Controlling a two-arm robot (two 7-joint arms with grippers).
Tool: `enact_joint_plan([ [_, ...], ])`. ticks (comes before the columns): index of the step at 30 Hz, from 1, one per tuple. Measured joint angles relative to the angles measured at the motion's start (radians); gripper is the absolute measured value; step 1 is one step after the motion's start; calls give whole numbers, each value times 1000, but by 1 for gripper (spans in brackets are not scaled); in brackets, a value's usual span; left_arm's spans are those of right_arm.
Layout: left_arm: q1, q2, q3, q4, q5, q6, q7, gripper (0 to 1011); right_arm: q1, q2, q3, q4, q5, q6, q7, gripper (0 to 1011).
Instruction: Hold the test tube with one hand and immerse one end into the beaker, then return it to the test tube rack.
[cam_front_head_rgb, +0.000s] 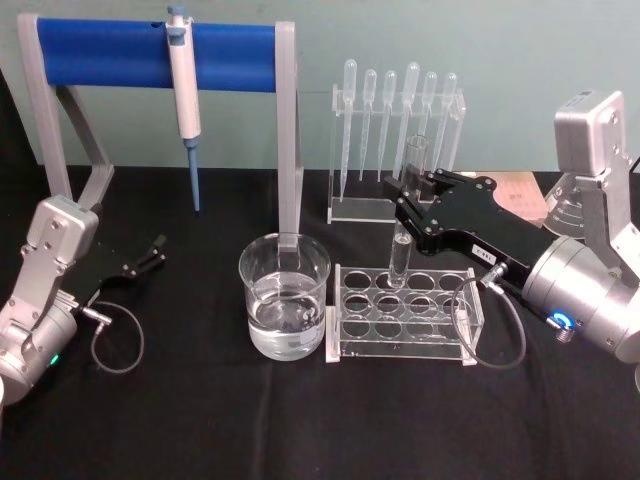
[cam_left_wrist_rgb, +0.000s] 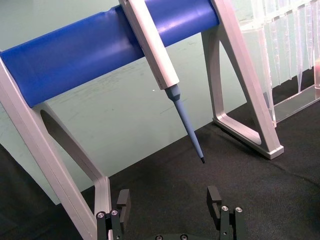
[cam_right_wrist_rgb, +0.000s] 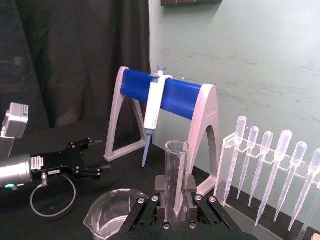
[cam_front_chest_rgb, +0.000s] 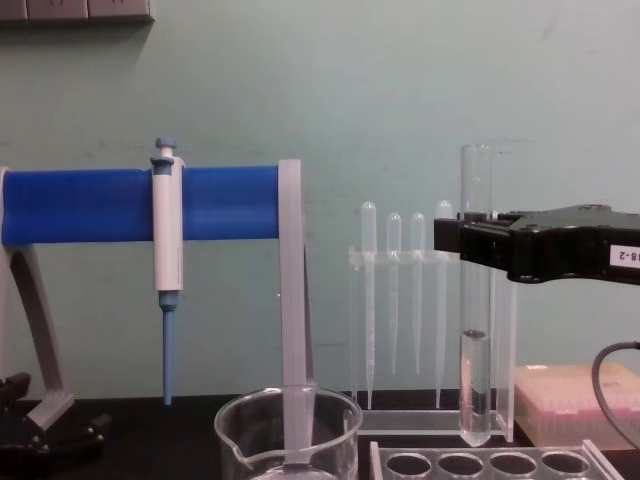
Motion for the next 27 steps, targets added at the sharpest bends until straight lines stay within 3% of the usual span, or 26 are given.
enact_joint_plan([
  [20,0,0,0,0,0,0,0,1000,1,0,-1,0,0,0,0,225],
  [27,0,0,0,0,0,0,0,1000,63,-33,-40,-3,17,11,12,225],
])
